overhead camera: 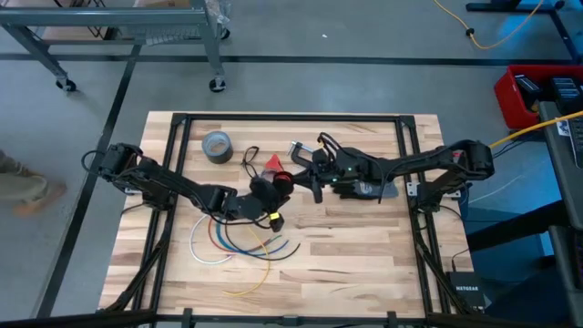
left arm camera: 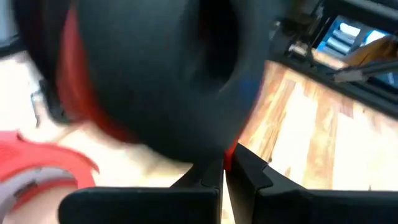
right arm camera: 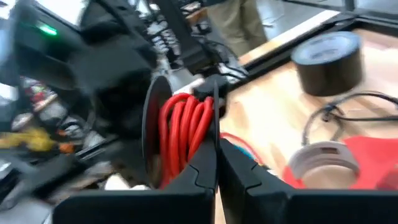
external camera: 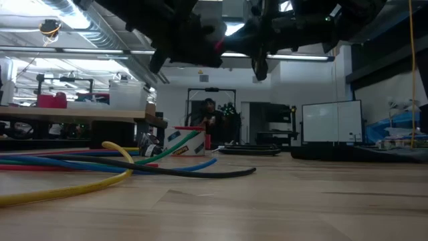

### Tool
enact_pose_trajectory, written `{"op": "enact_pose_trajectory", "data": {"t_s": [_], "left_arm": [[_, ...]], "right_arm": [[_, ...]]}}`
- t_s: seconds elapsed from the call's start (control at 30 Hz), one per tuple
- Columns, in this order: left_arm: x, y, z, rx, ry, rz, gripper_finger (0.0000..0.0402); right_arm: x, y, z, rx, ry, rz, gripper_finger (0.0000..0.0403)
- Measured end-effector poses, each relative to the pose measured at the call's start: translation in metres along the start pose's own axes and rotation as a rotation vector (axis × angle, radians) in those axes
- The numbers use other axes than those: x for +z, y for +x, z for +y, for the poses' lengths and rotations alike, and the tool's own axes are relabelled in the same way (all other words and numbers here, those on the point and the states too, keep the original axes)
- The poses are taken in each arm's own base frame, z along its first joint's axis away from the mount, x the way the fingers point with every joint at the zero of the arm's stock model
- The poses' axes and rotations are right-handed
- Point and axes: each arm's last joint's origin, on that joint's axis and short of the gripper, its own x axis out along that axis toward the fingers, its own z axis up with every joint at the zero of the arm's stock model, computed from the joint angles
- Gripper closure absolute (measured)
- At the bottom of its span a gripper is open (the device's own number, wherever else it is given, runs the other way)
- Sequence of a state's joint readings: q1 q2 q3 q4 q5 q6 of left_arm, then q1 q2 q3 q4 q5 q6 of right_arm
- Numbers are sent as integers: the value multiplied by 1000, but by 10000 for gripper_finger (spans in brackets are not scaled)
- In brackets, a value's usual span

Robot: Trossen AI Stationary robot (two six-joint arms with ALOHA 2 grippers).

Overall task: Coil cords
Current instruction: Coil the orange wire on the spool

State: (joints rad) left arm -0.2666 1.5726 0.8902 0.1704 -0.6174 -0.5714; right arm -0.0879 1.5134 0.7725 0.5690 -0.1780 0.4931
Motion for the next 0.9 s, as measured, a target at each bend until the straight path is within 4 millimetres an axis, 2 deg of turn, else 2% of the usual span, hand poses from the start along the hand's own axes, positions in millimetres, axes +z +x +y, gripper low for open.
{"op": "enact_pose_trajectory", "data": {"t_s": [0.2, 0.67, 0.9], "left_arm": [[-7, -6, -5, -6, 10, 28, 400], [-11, -9, -7, 12, 49, 36, 400], [-15, -9, -5, 15, 35, 77, 400]], "right_arm": [[2, -7, 1, 38, 11, 63, 397], [-14, -10, -2, 100, 93, 292, 398], [-21, -7, -6, 87, 109, 335, 398]]}}
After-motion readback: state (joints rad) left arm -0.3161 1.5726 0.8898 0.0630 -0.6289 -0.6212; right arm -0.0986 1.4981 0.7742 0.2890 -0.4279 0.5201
